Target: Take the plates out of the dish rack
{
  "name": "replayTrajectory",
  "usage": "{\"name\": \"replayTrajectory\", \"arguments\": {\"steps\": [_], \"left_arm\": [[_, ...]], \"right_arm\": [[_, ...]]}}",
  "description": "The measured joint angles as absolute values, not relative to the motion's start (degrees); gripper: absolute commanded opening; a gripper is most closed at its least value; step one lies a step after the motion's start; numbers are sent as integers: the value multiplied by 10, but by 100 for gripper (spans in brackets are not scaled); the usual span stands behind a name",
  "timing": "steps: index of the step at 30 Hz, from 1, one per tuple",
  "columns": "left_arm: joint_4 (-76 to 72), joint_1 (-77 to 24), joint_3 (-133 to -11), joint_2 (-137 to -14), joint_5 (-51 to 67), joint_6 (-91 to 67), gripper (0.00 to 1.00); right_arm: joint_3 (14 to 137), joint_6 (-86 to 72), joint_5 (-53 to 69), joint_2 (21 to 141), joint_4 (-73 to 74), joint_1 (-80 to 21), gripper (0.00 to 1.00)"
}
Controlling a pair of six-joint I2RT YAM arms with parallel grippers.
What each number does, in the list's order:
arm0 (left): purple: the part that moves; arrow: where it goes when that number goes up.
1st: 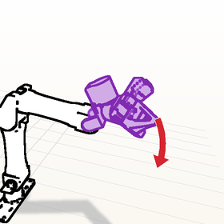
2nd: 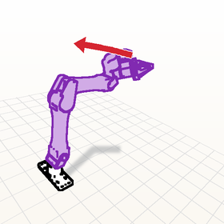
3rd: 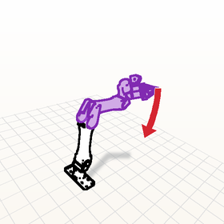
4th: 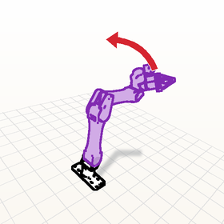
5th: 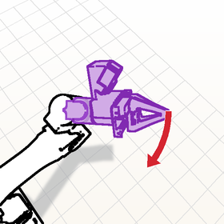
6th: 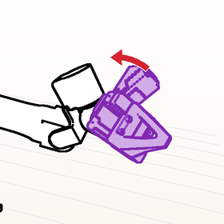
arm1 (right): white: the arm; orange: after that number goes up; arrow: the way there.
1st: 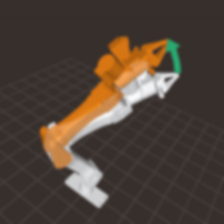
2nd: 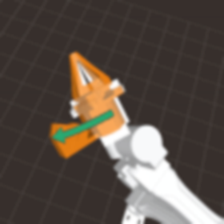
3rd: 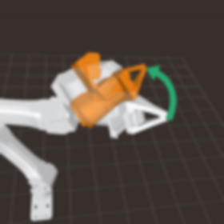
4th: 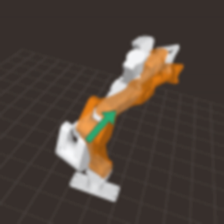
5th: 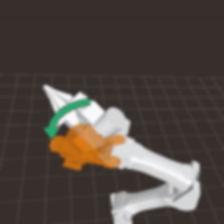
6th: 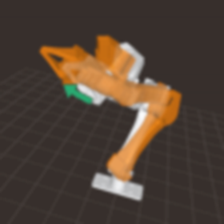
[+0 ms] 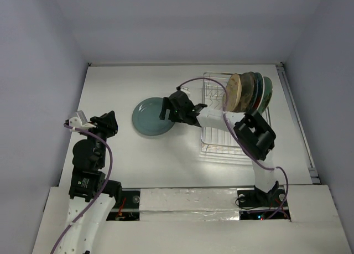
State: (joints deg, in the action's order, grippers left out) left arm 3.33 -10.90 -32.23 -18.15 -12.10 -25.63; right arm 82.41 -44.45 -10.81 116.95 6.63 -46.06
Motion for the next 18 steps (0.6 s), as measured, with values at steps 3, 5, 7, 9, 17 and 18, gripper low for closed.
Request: {"name": "replayTrajectory", "arguments": {"steps": [3,5,7,9,17,18], "left_arm": [[33,-109,-322,-182,-121,-256,29],[33,-109,-322,-182,-121,-256,29],[34,-109,-322,-182,-121,-256,29],[34,-109,-322,-182,-121,-256,29],[33,-109,-322,-182,-121,-256,29],[33,-109,-322,-182,-121,-256,29]], "right_arm": [[834,-415,-126,1122,104,-470,89],[835,-391,-147,1066,125,-473,64],[839,-365,-173,1005,146,-473,35],[841,-340,-214,941,165,-465,5],[796,-283,-369,796,252,-342,64],[787,-279,-390,798,267,-326,70]]}}
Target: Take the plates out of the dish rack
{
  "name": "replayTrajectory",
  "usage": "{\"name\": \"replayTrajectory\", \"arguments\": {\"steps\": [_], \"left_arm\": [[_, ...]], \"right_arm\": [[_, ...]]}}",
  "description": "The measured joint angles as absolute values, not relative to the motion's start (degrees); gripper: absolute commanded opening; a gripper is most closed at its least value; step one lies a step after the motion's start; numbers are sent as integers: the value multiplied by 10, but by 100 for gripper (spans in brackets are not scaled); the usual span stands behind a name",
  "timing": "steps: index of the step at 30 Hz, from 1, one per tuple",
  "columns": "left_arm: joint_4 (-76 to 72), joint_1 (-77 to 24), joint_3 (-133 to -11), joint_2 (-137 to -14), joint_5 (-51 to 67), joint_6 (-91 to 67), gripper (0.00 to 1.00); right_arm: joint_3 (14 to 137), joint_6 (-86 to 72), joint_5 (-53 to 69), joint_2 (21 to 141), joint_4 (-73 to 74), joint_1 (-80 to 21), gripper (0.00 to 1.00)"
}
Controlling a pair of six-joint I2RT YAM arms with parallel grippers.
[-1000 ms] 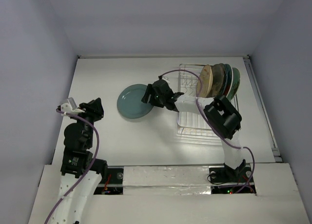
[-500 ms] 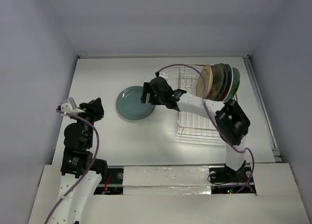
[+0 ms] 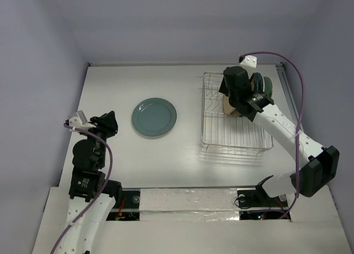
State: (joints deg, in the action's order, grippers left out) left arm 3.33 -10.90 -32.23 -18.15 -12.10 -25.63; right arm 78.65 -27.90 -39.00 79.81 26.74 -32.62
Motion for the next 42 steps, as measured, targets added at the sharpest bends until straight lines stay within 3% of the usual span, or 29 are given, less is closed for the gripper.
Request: {"name": "replayTrajectory", "arguments": {"steps": [2,7,10,15,17,18,32,36,42], "left_arm": [[33,-109,-322,-182,-121,-256,29],[33,-109,-322,-182,-121,-256,29],[34,-109,-322,-182,-121,-256,29],[34,-109,-322,-182,-121,-256,29],[34,-109,-322,-182,-121,-256,29],[33,-109,-322,-182,-121,-256,29],[33,-109,-322,-181,-121,-256,29],[33,-109,-322,-181,-121,-256,29],[33,-109,-322,-181,-121,-256,29]], "right_arm": [[772,-266,-416,812,296,-308,75],[766,-240,-438,864,331,-276,70],[780,-222,-444,902,340,-255,46],[831,-193,-459,977,353,-242,23],[846,-181,-464,984,360,-244,5],[854,-169,-464,984,367,-244,1],[1065,-98,-507,958,480,-258,0],[1046,-111,-480,879,465,-302,0],[872,-214,-317,764,294,-371,0]]}}
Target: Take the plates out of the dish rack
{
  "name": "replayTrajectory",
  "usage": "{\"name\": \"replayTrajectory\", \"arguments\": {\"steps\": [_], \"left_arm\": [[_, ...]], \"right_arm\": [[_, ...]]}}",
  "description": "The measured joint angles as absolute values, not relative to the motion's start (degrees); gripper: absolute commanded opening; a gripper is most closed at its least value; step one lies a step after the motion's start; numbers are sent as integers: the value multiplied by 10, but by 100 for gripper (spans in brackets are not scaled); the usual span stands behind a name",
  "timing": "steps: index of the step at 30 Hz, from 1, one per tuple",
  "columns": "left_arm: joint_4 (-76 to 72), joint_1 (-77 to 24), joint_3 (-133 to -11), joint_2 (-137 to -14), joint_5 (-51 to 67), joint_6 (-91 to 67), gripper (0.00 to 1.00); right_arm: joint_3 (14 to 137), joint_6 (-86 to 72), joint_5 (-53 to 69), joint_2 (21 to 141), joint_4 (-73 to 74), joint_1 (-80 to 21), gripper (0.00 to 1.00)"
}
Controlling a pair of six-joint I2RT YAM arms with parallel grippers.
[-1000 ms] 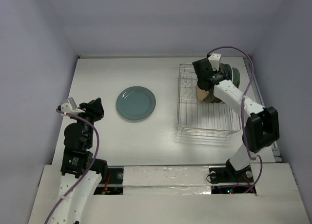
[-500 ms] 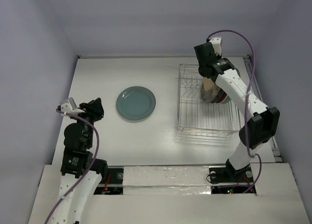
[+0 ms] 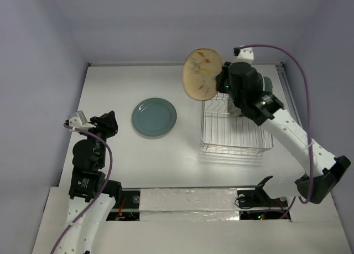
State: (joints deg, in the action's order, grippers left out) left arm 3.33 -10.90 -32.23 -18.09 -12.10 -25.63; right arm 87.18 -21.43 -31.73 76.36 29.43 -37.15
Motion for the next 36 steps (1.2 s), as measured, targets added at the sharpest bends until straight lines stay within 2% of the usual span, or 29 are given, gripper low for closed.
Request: {"name": "replayTrajectory", "arguments": {"steps": [3,8,13,19,23,29,31,32,34,35,36], "left_arm": [[34,-109,-322,-181,-121,-256,29],[33,-109,-322,-181,-121,-256,29],[34,-109,-322,-182,-121,-256,29],[33,-109,-322,-182,-121,-256,29],[33,-109,-322,-182,-121,-256,29],[33,-109,-322,-182,-121,-256,29],[33,-109,-322,-182,-121,-256,29],[33,-109,-322,-182,-121,-256,29],[33,-109,-322,-182,-121,-256,29],[33,-109,-322,-182,-121,-256,29],[33,-109,-322,-182,-121,-256,29]], "right_arm": [[825,-286,-217,812,194,-388,0],[823,-380,-107,982,85,-416,0],[811,-446,-50,1074,49,-433,0],[789,-500,-25,1112,-13,-432,1],[754,-523,-23,1115,-55,-432,12],[722,-547,-19,1141,-94,-435,22],[713,-554,-17,1144,-112,-435,29],[711,-554,-16,1144,-115,-435,40],[706,-554,-14,1144,-124,-436,51],[705,-552,-14,1144,-123,-436,60],[705,-549,-14,1144,-119,-436,63]]}}
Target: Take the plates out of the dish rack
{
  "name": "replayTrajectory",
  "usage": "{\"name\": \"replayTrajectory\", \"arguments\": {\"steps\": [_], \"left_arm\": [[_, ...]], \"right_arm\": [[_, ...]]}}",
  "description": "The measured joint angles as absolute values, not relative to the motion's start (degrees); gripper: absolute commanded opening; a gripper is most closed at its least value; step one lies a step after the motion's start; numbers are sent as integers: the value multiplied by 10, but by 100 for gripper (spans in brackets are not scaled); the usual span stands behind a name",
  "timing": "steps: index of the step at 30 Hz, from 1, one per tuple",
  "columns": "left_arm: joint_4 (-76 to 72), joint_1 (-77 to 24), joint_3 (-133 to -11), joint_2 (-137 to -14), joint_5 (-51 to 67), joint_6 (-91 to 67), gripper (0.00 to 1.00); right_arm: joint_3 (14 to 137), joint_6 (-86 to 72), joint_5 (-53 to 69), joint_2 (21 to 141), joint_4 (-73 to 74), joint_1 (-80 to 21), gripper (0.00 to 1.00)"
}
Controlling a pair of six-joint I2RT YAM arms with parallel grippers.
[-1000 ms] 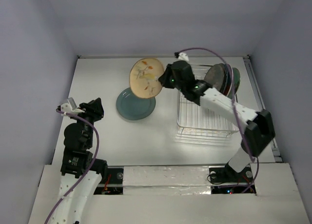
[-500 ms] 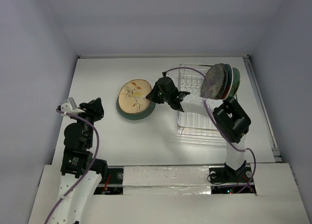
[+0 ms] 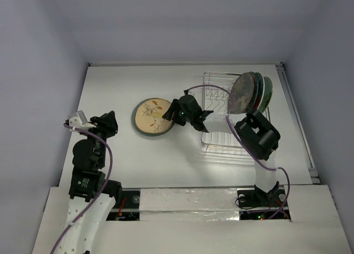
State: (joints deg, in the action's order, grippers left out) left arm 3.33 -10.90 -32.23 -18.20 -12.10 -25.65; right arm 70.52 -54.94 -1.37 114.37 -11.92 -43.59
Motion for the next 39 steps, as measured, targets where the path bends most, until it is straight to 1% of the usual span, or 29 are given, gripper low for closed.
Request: {"name": "replayTrajectory", "arguments": {"steps": [2,3,6,8,10,11,12,13,14,18,21,23,24,28,30,33,39], "left_arm": [[33,-109,-322,-182,-121,-256,29],[33,-109,-322,-182,-121,-256,29],[33,-109,-322,-182,-121,-257,29],[33,-109,-322,-182,-121,-257,29],[33,-109,-322,-182,-121,-257,29],[33,-109,-322,-181,-121,-257,29],[33,-109,-322,-181,-121,-257,29],[33,-109,-322,-181,-121,-257,29],[33,-109,-322,-181,-121,-257,29],[33,-109,-322,-181,-121,-257,29],[33,-109,-322,-181,-121,-258,29],[33,-109,-322,-181,-121,-258,29],[33,-111,-322,-181,-121,-258,29],[33,-113,-322,-181,-121,-259,29],[33,-113,-322,-181,-121,-259,29],[33,-113,-322,-181,-121,-259,29],[33,-113,-322,-181,-121,-259,29]], "right_arm": [[707,-535,-11,1143,-106,-436,71],[707,-531,-10,1143,-102,-436,79],[714,-503,-17,1128,-72,-440,88],[715,-485,-28,1110,-43,-441,90],[718,-462,-44,1087,-2,-443,88],[721,-450,-53,1073,17,-443,80],[722,-436,-63,1058,38,-443,69],[723,-427,-72,1043,52,-443,43],[723,-413,-89,1022,73,-443,0],[721,-376,-172,918,140,-435,0],[711,-346,-211,827,169,-397,0],[701,-331,-240,768,187,-344,15],[699,-323,-253,746,195,-318,27],[695,-289,-296,707,237,-227,41],[694,-275,-303,710,255,-209,43],[691,-257,-302,728,273,-189,44],[689,-239,-300,773,281,-166,42]]}}
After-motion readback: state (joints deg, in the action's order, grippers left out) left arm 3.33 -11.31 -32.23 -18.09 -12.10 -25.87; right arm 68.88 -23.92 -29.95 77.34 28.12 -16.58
